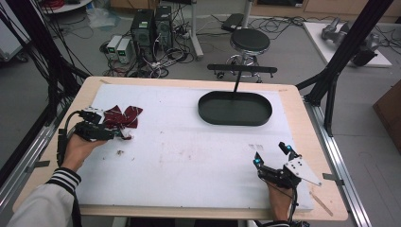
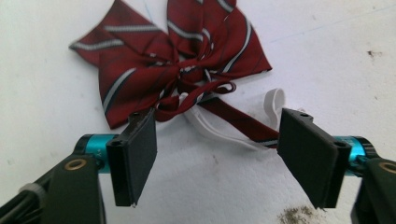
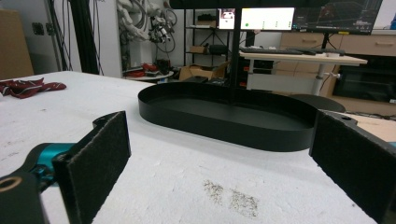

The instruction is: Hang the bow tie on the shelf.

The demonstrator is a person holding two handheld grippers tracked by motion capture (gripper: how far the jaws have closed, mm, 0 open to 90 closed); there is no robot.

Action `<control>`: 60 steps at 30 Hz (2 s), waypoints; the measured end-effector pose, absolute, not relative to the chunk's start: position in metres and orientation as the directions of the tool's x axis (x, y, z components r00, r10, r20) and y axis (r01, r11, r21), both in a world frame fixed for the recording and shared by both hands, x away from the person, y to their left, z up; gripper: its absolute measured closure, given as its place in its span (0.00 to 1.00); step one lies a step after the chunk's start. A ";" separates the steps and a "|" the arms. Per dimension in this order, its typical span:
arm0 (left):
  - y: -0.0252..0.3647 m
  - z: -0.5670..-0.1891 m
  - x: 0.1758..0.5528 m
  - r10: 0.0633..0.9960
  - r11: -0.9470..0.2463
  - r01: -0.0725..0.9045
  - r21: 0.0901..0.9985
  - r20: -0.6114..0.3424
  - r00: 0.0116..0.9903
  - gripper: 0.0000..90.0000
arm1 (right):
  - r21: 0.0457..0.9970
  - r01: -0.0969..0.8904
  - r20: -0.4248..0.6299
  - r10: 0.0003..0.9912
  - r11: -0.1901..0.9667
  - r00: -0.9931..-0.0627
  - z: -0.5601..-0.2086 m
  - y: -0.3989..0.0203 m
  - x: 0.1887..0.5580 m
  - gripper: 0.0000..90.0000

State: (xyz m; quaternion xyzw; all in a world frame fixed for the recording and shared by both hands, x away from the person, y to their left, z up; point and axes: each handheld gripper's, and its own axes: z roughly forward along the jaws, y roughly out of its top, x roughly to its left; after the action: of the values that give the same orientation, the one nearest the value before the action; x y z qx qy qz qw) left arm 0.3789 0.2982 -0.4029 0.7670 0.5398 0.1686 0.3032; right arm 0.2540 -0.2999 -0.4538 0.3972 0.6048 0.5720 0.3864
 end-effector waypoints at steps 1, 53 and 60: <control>0.298 -0.403 0.379 0.930 -0.233 0.726 0.647 -0.069 0.360 0.33 | 0.999 0.038 -0.013 0.922 0.030 -0.387 -0.454 -0.300 0.254 0.05; 0.282 -0.415 0.416 0.964 -0.179 0.871 0.458 -0.097 0.249 0.74 | 0.999 0.025 -0.027 0.920 0.040 -0.391 -0.454 -0.300 0.254 0.05; 0.284 -0.415 0.417 0.966 -0.184 0.878 0.442 -0.085 0.245 0.85 | 0.999 0.032 -0.019 0.919 0.035 -0.393 -0.454 -0.300 0.254 0.05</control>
State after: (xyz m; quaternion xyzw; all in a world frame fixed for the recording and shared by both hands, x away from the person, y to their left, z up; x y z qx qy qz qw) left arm 0.4173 0.2840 -0.4151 0.7619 0.6050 0.1072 0.2048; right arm 0.2535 -0.2998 -0.4540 0.3922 0.6062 0.5734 0.3870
